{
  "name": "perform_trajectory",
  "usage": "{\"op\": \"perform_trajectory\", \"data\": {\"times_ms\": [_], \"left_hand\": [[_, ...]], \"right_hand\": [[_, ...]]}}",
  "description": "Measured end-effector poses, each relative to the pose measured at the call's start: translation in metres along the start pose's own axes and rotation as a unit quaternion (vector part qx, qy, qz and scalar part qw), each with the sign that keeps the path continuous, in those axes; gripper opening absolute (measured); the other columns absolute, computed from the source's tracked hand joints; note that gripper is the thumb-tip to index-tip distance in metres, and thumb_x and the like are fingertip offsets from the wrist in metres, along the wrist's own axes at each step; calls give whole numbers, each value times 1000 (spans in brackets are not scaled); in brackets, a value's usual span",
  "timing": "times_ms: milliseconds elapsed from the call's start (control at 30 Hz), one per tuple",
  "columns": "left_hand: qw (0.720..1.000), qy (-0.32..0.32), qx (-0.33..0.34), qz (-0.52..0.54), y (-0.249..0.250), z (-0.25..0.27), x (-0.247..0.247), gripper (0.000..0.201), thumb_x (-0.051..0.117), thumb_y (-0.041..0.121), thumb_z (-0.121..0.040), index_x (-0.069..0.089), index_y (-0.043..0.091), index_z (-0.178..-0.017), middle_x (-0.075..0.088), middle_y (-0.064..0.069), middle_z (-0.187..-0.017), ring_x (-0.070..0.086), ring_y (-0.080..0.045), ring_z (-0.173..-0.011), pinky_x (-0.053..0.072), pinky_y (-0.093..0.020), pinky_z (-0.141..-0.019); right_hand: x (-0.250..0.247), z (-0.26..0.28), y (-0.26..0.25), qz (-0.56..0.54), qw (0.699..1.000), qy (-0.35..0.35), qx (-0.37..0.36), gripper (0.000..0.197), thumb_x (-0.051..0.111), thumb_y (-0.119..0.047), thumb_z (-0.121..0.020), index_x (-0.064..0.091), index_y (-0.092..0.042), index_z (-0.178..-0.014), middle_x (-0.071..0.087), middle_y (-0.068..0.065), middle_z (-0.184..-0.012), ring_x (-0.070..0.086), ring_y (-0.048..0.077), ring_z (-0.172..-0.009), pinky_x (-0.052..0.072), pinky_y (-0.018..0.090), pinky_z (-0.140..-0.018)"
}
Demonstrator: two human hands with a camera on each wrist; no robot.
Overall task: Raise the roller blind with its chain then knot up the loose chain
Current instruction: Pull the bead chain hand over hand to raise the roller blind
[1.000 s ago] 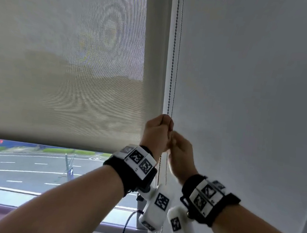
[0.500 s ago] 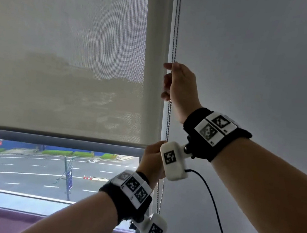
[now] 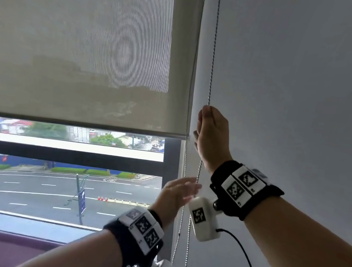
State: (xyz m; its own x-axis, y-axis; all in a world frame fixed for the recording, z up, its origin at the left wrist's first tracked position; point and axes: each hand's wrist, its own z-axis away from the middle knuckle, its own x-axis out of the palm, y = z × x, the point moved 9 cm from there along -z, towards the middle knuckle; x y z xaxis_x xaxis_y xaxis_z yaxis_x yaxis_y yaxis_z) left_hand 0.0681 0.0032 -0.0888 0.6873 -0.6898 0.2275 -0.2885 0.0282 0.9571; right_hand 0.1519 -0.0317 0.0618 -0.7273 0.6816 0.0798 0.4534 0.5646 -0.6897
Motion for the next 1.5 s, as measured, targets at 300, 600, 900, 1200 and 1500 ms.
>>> {"op": "perform_trajectory", "data": {"times_ms": [300, 600, 900, 1200, 1500], "left_hand": [[990, 34, 134, 0, 71, -7, 8, 31, 40, 17, -96, 55, 4, -120, 60, -13, -117, 55, -19, -110, 40, -29, -100], [987, 76, 137, -36, 82, -15, 14, 39, 30, 0, -88, 46, 18, -57, 32, 0, -43, 24, -13, -35, 21, -16, -38], [988, 90, 113, -48, 74, -20, 11, 49, 31, -3, -86, 50, 18, -46, 32, 4, -37, 26, -12, -31, 19, -13, -37], [995, 67, 54, -58, 36, -2, 22, 40, 29, -13, -75, 44, 16, -52, 30, -2, -49, 24, -12, -41, 17, -17, -45], [994, 36, -11, -98, -9, 22, 16, 20, 48, 13, -58, 41, 19, -40, 24, 1, -46, 18, -12, -41, 14, -19, -45]], "right_hand": [[16, 81, 78, -21, 997, -53, 50, 32, 45, -38, -94, 62, -19, -76, 60, 4, -69, 50, 16, -71, 44, 42, -67], [18, 127, 99, -73, 985, -110, 113, 34, 46, -32, -89, 43, -24, -56, 36, -8, -48, 27, 12, -45, 22, 30, -50], [-5, 49, 29, 14, 992, -117, 54, 30, 43, 8, -83, 68, -7, -87, 64, 6, -71, 58, 14, -62, 47, 28, -58], [14, -18, -56, 12, 996, -79, 27, 30, 35, -15, -100, 64, -8, -96, 62, 8, -69, 56, 21, -59, 45, 30, -50], [18, -38, -63, 71, 996, 39, -42, 32, 32, -20, -103, 61, -10, -96, 52, -11, -72, 52, 17, -74, 46, 39, -77]]}}
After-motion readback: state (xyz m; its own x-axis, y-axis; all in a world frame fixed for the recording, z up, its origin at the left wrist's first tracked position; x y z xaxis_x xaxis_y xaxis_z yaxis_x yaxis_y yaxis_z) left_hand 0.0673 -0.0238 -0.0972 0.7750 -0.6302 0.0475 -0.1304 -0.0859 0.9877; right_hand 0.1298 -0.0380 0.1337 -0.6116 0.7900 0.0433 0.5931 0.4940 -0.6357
